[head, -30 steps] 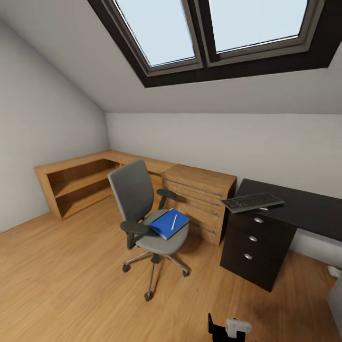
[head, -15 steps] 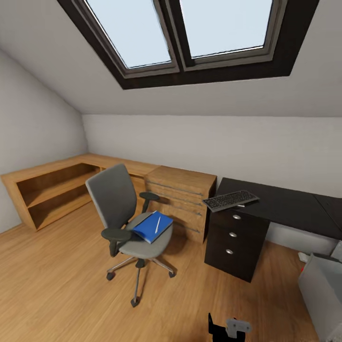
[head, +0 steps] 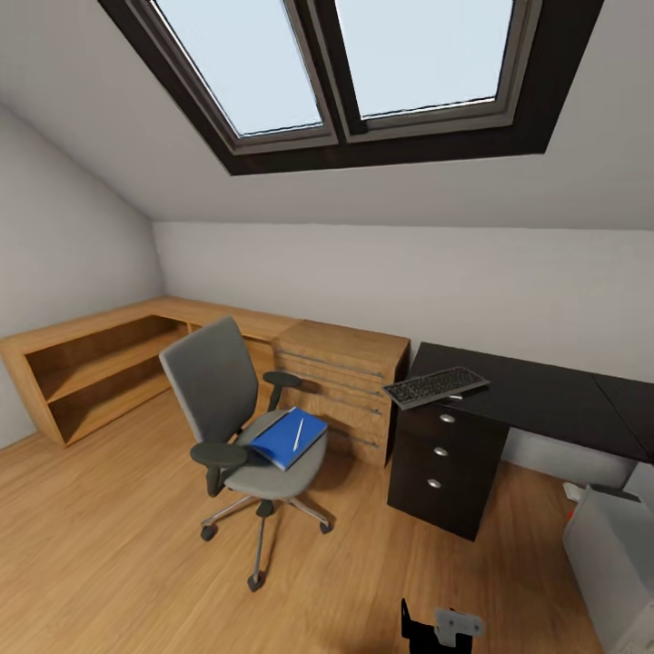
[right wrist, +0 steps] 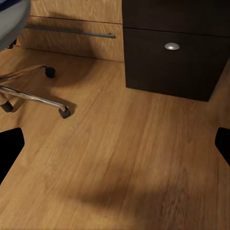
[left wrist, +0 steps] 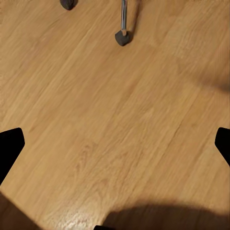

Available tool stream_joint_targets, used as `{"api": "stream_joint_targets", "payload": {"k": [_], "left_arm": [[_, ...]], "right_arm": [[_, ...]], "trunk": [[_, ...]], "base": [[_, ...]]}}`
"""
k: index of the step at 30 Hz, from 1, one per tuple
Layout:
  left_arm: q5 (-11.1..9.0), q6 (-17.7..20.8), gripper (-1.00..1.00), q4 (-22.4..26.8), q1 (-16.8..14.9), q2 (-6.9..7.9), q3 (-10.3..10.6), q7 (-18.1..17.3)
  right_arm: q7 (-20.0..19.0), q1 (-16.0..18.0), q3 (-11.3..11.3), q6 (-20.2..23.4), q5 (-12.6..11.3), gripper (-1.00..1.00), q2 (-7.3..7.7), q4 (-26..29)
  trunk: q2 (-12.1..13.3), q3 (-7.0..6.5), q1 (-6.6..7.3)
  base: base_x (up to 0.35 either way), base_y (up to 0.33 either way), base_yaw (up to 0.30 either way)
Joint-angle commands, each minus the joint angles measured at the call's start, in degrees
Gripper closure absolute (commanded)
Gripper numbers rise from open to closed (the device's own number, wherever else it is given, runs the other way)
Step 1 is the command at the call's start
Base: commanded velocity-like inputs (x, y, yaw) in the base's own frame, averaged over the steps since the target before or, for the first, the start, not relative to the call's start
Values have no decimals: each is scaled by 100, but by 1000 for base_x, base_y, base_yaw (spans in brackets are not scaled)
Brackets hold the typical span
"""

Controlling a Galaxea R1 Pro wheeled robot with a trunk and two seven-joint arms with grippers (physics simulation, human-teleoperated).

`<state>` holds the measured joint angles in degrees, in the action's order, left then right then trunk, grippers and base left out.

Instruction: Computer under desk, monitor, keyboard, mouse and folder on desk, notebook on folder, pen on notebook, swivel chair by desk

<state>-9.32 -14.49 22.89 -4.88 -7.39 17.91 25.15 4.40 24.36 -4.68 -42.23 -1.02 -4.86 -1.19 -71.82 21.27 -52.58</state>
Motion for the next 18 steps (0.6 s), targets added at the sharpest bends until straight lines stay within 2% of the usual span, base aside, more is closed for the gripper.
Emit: {"api": "stream_joint_targets", "payload": {"k": [1,18], "left_arm": [[-60,-27,-100,-4,-5,4,48,34],[-61,-27,-100,-4,-7,4,46,34]], "right_arm": [[-9,7,-42,-26,6,-100,0,-13],[-9,7,-42,-27,6,-100,3,-13]], "trunk": [[37,-12,22],[719,-317,396]], "base": [[0,0,-4],[0,0,-1]]}}
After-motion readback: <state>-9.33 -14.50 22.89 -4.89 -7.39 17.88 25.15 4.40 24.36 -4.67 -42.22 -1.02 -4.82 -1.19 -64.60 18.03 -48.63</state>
